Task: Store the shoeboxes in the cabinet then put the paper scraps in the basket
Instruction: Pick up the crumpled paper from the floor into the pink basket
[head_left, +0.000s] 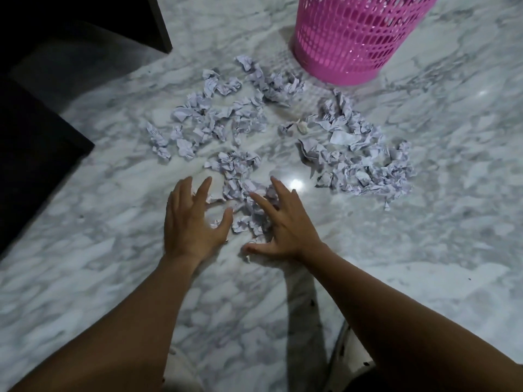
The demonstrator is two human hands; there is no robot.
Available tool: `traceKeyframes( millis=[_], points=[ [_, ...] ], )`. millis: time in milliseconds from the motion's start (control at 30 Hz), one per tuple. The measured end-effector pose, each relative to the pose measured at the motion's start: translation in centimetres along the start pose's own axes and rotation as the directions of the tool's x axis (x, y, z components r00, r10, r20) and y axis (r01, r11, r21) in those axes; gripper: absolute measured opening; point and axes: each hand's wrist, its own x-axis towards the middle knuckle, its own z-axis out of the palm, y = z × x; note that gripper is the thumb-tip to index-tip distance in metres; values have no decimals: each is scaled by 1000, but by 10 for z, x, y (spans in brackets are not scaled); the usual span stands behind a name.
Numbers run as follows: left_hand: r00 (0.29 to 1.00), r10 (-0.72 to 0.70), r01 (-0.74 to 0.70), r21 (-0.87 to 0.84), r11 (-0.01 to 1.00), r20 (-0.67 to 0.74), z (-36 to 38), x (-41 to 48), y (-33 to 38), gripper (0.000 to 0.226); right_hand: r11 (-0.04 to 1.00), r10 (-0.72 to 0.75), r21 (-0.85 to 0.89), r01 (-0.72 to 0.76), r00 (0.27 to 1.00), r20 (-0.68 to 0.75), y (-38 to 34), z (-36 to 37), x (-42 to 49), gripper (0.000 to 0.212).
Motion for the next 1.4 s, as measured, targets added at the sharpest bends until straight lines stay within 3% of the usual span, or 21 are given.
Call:
traceKeyframes(
  millis=[100,233,400,533,733,867,967,1100,1233,1400],
  points=[
    [985,-71,75,-16,997,159,1,-13,-8,86,997,-24,-70,25,1000,19,-4,7,10,93],
    [963,-63,82,-64,995,261,0,-26,-11,96,1000,-3,-25,1,996,-94,-9,15,13,63],
    [956,36,-34,-14,999,290,8,-34,-11,99,997,4,77,9,987,-163,-16,22,13,37],
    [971,58,-61,5,998,234,22,-31,-7,80,991,-24,126,44,987,-157,-16,22,12,28],
    [989,5,-7,12,1000,147,34,-27,-6,58,940,123,331,-85,988,-95,-3,18,13,32],
    [994,-53,50,26,998,94,41,-23,0,54,910,258,391,-136,926,-277,-1,5,17,27],
    [996,-81,80,30,996,38,43,-19,4,57,920,238,383,-85,897,-373,2,-8,27,28],
    [999,-51,51,28,998,6,41,-9,7,65,970,133,235,-63,946,-294,3,-12,48,35],
    [997,38,-38,1,999,74,40,9,6,65,991,-12,130,25,994,-105,6,3,53,44],
    [980,114,-124,50,991,164,46,16,-3,57,1000,1,29,0,999,-51,1,8,36,52]
  ],
)
